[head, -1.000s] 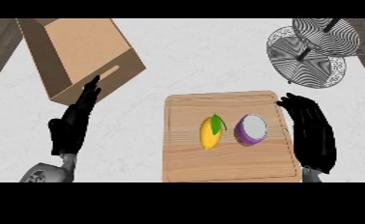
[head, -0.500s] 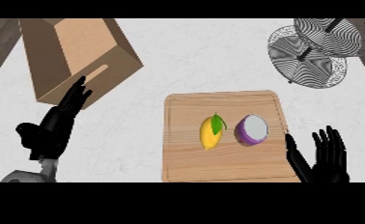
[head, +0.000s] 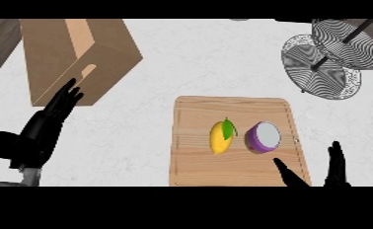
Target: Pick the can from the cutting board and place it in the tiered basket
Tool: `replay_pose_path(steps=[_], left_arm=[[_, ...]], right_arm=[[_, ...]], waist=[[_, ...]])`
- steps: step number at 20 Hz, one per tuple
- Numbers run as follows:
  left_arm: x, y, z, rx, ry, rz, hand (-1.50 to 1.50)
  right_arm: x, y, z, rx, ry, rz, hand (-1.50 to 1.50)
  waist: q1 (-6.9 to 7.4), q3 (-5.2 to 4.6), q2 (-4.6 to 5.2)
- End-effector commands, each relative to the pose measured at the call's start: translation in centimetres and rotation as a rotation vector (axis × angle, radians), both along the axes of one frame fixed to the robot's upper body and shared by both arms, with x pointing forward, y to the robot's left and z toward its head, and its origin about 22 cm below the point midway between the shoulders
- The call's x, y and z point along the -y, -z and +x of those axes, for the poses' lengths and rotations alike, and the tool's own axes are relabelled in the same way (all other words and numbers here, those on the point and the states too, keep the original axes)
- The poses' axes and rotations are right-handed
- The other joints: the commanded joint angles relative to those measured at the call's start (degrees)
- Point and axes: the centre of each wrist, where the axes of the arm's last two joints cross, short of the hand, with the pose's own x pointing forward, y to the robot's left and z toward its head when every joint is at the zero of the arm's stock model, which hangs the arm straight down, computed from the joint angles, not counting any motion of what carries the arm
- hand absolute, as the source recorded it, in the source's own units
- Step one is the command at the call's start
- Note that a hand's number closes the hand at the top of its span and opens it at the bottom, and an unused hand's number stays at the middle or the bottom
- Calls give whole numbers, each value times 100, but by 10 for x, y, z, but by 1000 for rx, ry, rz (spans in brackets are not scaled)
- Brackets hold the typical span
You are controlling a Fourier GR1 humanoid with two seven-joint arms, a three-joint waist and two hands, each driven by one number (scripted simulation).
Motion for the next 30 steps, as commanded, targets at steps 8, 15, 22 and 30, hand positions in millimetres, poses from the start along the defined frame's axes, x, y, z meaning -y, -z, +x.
replay_pose_path(steps=[8, 15, 22, 30], left_arm=[[-40, 28, -25, -256, -122, 41, 0], [-53, 35, -34, -280, -163, 38, 0], [-57, 37, -40, -293, -188, 47, 0], [-53, 38, -35, -306, -186, 21, 0]], right_arm=[[-14, -41, 14, -309, -138, 148, -150], [-11, -74, 24, -524, -216, 200, -150], [-20, -119, 30, -658, -217, 211, -150], [-37, -146, 32, -662, -258, 244, -150]], waist=[[-16, 79, 170], [-201, 88, 133], [-354, 105, 77], [-394, 131, 74]])
